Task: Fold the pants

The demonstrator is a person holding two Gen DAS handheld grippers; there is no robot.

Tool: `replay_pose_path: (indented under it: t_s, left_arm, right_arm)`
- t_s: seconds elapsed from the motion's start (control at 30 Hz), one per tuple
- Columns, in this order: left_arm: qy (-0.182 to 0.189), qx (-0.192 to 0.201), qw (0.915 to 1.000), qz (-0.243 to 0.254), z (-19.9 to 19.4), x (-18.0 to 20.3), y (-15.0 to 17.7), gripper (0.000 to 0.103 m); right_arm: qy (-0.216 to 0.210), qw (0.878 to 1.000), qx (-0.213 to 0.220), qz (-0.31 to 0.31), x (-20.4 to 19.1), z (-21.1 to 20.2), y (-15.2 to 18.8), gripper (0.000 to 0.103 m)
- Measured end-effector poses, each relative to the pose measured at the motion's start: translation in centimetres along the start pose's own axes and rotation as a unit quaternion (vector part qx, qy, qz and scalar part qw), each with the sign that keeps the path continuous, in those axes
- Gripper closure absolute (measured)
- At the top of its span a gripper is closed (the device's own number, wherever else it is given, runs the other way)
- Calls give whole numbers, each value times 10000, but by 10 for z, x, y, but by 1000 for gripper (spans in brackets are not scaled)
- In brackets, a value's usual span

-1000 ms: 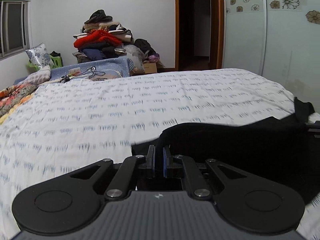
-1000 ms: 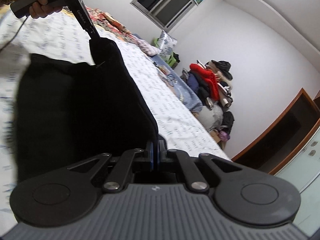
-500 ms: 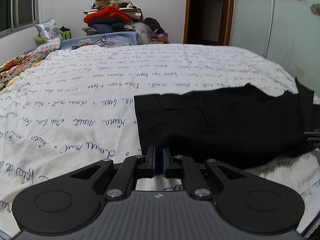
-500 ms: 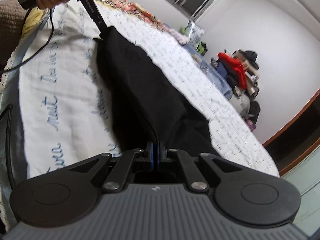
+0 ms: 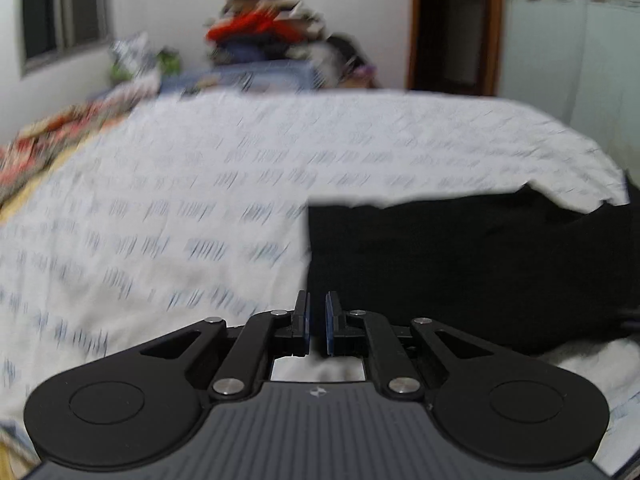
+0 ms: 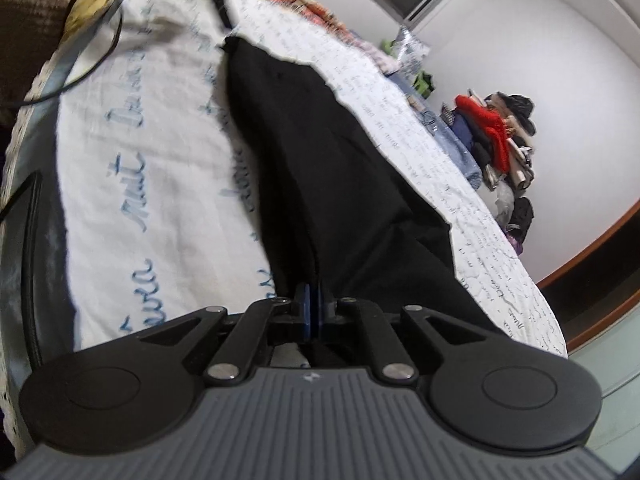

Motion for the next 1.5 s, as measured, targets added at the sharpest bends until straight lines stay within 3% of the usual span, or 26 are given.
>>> replay_pose_path:
  t_s: [0.1,0.2,0.3,0.43,0.5,0.53,0.6,0.7,0.83,0.93,1.0,1.13,1.3,1.37,1.43,1.5]
  left_arm:
    - [434,227,9974,523,-4,43,-20,96]
    - [992,263,9894,1025,5,96,-32,96]
    - [1411,299,9794,1412,19,146,-34,96]
    - [1701,17,9702,1723,44,192,-21,95]
    - [1906,-424,9628,1866,54,206,-7,95]
    - [2013,-586,9578,1964,55,210,1,95]
    - [2000,-420,9506,2338,44,216,20,96]
    - [1954,-111,9399,2799,25,222,32,96]
    - [2232,-134,9379,2653,18,225,31,95]
    - [2199,-163,9387,2650,21,227,33,95]
    - [2201,-131,9382,2668,21,227,34,95]
    - [2252,-97,9378,2641,21,224,37,95]
    - [2444,-176,9389,2415,24,221,27,94]
    - [2625,-243,9402,2155,29,221,16,86]
    - [2723,-298,9427,1905,35,225,6,66]
    - [2674,-207,9462,1810,39,236,-3,31]
  right_arm:
    - [-69,9998,11,171,5,-5,-2,94]
    - [-272,9980,113,566,16,-24,-2,92]
    - [6,9958,80,909,29,-42,6,91]
    - [606,9844,-327,1621,55,-47,29,91]
    - [538,9761,-664,1998,60,-42,42,81]
    - [352,9746,-879,2031,57,-40,48,83]
    - [279,9803,-942,1715,47,-46,49,85]
    - [93,9761,-529,2105,60,-58,40,84]
    - [643,9656,-117,2515,89,-44,26,75]
    - [578,9625,-22,2651,106,-16,17,66]
    - [478,9638,-231,2613,118,7,15,65]
    - [170,9717,-1084,2089,120,38,25,62]
    - [-258,9738,-1385,1786,99,5,42,62]
    - [-313,9720,-1442,1828,94,-7,46,62]
    - [-254,9722,-1438,1831,86,-18,47,62]
    - [-229,9707,-1438,1912,84,-26,46,61]
Point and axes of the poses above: each gripper's, at about its wrist camera, not at the fingertips, and z roughly the way its jaws point, x to its right, y to its underside, the point moved 2 cm from there along z, roughly the way its jaws point, and after that the axes turned 3 degrees about x, right-handed, at the moved point
